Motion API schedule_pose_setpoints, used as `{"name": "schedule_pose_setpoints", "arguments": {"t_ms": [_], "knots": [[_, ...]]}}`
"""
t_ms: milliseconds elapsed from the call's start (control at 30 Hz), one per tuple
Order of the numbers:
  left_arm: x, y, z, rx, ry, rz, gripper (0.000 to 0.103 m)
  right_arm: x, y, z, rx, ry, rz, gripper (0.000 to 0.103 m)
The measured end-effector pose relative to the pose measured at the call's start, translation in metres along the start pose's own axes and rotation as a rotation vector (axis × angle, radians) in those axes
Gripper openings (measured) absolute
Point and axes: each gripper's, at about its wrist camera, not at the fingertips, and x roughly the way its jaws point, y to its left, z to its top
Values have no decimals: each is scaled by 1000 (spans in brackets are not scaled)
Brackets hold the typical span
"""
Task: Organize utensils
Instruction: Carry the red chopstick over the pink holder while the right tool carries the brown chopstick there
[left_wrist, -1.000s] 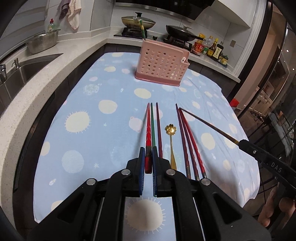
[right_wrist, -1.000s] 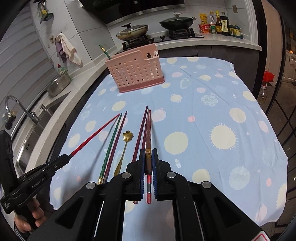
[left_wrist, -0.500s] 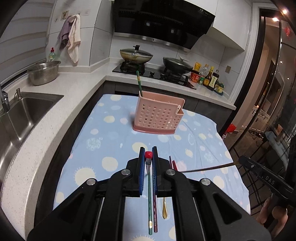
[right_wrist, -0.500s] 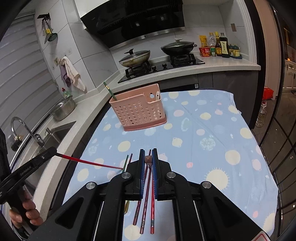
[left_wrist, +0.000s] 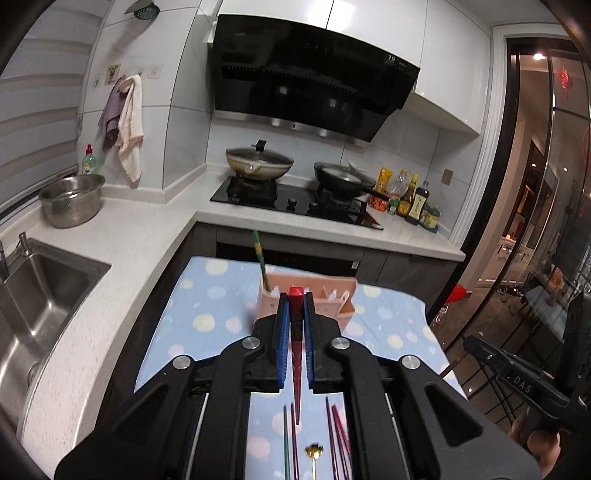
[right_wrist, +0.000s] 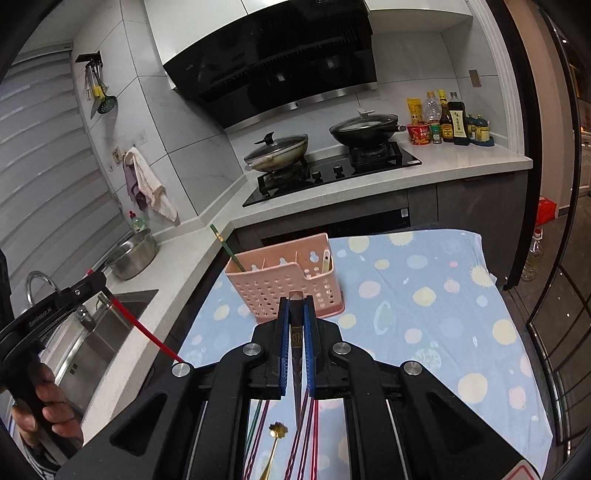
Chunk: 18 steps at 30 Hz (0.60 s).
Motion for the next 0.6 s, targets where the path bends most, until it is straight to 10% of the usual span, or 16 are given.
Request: {"name": "schedule_pose_setpoints", "arguments": {"t_ms": [600], "knots": [[84,-13,132,45,-153,15,7,84,29,146,-25,-177,0,7]]}}
